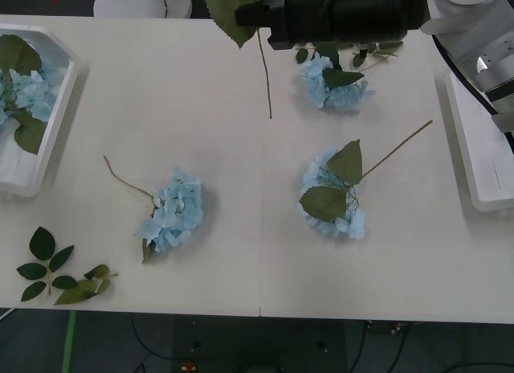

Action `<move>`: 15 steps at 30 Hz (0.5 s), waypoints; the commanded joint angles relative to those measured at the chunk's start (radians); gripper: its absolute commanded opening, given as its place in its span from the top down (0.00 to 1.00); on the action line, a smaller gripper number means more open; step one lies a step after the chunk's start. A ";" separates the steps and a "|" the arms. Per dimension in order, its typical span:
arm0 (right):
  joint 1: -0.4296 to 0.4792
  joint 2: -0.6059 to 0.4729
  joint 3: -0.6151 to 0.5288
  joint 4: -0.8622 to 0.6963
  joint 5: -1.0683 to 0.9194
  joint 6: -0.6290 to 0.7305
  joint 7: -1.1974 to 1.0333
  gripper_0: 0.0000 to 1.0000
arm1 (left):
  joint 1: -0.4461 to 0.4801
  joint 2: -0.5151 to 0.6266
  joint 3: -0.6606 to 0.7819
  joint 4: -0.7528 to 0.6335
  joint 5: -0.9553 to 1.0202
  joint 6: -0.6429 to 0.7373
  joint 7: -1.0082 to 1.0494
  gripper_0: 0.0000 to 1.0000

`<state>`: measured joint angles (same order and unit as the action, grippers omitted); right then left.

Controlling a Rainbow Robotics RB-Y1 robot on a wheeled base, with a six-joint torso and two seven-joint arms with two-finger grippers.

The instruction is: Place the red flowers into the right box and the blue flowers into the left box. If a person shows an open palm, hand one flower to the person first, then continue sorting.

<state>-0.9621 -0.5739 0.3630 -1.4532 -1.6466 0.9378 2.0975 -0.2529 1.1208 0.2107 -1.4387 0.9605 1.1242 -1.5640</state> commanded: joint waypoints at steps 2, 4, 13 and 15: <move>-0.080 0.049 0.068 -0.026 0.007 -0.060 -0.007 1.00 | 0.225 0.048 0.205 -0.261 0.158 0.016 -0.034 0.00; -0.080 0.060 0.093 -0.026 0.007 -0.088 -0.010 1.00 | 0.331 0.034 0.273 -0.384 0.238 -0.012 -0.019 0.00; -0.081 0.092 0.100 -0.022 0.034 -0.109 -0.027 1.00 | 0.570 -0.179 0.216 -0.766 0.300 -0.285 0.101 0.00; -0.081 0.092 0.100 -0.022 0.034 -0.109 -0.028 1.00 | 0.590 -0.233 0.136 -0.809 0.254 -0.374 0.108 0.00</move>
<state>-0.9858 -0.5038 0.4645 -1.4527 -1.6165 0.8417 2.0945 0.3030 0.9694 0.4528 -2.1818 1.2642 0.8489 -1.5496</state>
